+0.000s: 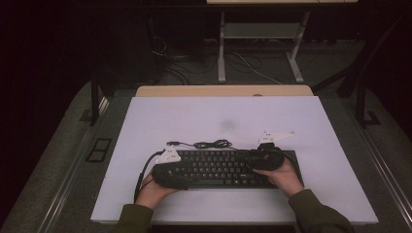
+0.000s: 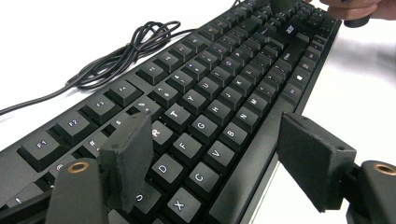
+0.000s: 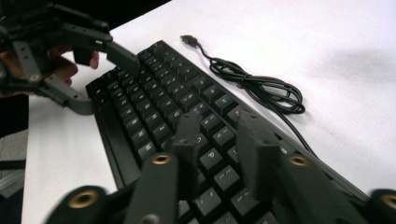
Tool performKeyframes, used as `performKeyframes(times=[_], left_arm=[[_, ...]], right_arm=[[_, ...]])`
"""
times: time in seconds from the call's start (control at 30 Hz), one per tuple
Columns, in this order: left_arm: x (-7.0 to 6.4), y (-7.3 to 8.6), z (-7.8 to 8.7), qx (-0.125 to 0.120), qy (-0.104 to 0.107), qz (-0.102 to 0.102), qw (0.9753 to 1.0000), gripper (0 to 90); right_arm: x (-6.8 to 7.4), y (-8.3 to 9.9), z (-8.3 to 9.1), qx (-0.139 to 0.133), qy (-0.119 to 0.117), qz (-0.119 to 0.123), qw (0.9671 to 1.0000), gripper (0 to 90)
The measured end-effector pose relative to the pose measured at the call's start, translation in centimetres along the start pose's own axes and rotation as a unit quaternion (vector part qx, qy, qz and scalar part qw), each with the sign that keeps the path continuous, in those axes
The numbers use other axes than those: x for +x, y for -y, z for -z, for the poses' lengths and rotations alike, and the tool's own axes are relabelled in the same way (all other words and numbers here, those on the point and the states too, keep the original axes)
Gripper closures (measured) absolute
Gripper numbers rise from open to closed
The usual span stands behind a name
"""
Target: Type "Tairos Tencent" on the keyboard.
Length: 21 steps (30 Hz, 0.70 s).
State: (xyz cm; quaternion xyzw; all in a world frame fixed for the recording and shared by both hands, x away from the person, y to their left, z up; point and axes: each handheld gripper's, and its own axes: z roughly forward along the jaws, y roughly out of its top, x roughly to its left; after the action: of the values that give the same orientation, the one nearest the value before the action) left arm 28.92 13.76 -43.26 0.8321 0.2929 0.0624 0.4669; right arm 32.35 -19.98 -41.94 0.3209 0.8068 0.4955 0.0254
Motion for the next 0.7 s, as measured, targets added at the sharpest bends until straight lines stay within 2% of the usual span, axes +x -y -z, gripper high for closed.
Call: performKeyframes(times=[0.27,0.6,0.7], left_arm=[[0.1,0.1,0.0,-0.004,-0.002,0.006,1.0,25.0],[0.2,0.1,0.0,-0.001,-0.003,0.004,1.0,24.8],[0.1,0.1,0.0,0.0,-0.003,0.003,1.0,24.8]], right_arm=[[0.0,0.6,1.2,0.014,-0.008,0.014,0.9998,88.3],[0.3,1.5,2.2,0.03,-0.01,0.027,0.9991,89.3],[0.4,2.0,2.4,0.034,-0.009,0.024,0.9991,89.4]])
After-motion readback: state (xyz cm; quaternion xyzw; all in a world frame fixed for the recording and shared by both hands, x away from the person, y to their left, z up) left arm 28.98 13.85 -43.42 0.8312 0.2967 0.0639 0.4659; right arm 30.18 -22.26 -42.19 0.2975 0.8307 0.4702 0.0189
